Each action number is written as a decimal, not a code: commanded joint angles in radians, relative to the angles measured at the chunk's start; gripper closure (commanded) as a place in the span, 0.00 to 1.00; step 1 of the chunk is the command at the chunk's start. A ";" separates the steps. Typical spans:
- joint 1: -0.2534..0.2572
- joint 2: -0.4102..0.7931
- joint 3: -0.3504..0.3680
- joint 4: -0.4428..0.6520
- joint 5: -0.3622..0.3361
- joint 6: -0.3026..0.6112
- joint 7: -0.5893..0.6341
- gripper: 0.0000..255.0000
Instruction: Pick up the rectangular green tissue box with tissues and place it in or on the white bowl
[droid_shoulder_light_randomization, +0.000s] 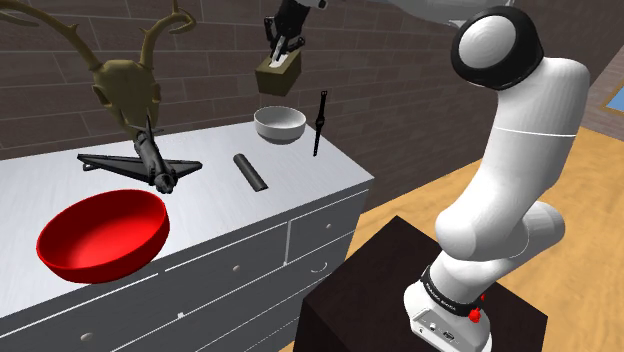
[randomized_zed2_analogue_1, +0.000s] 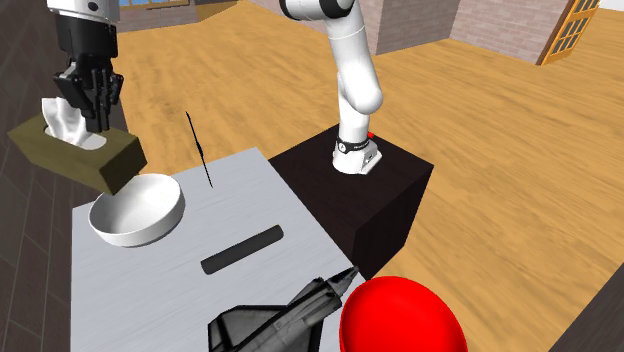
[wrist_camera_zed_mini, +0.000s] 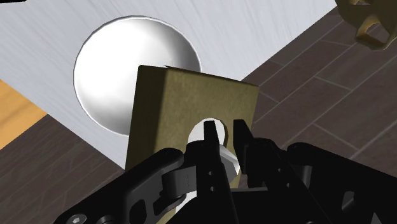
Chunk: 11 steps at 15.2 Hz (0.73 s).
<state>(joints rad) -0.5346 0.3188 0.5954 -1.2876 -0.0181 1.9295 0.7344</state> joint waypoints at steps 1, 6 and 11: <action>-0.007 -0.004 -0.001 -0.033 0.005 0.029 -0.007 1.00; -0.021 -0.021 0.000 -0.123 0.019 0.103 -0.020 1.00; -0.031 -0.029 -0.001 -0.201 0.027 0.173 -0.031 1.00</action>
<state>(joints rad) -0.5671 0.2868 0.5946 -1.4803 0.0111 2.0902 0.7020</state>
